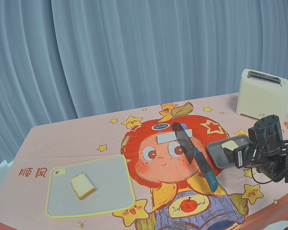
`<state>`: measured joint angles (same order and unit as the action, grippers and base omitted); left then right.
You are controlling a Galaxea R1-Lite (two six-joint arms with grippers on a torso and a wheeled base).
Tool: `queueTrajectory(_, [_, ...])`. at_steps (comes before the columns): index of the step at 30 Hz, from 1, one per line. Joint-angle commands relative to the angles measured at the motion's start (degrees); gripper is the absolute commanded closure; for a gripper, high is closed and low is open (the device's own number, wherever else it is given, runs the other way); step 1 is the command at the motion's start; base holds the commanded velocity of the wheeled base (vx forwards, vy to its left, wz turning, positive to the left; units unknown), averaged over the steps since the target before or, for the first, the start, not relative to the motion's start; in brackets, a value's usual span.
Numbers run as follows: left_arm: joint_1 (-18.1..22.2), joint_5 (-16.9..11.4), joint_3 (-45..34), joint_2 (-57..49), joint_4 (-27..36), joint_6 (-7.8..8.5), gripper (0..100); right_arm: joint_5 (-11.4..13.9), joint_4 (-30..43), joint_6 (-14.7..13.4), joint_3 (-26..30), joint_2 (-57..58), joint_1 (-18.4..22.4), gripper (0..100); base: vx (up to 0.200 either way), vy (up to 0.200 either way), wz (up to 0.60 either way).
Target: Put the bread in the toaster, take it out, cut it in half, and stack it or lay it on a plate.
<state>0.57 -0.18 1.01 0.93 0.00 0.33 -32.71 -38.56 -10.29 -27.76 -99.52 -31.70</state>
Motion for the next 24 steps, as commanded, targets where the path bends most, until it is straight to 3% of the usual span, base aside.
queueTrajectory(1, [0.04,0.01,-1.01,-0.93,0.00,0.02,100,0.01,-0.03,0.01,-0.10,0.12,-0.03,0,0.000,0.000,0.00])
queueTrajectory(24, [0.04,0.01,-1.01,-0.93,0.00,0.02,100,0.10,-0.11,0.27,-0.37,2.84,0.41,0,0.000,0.000,0.00])
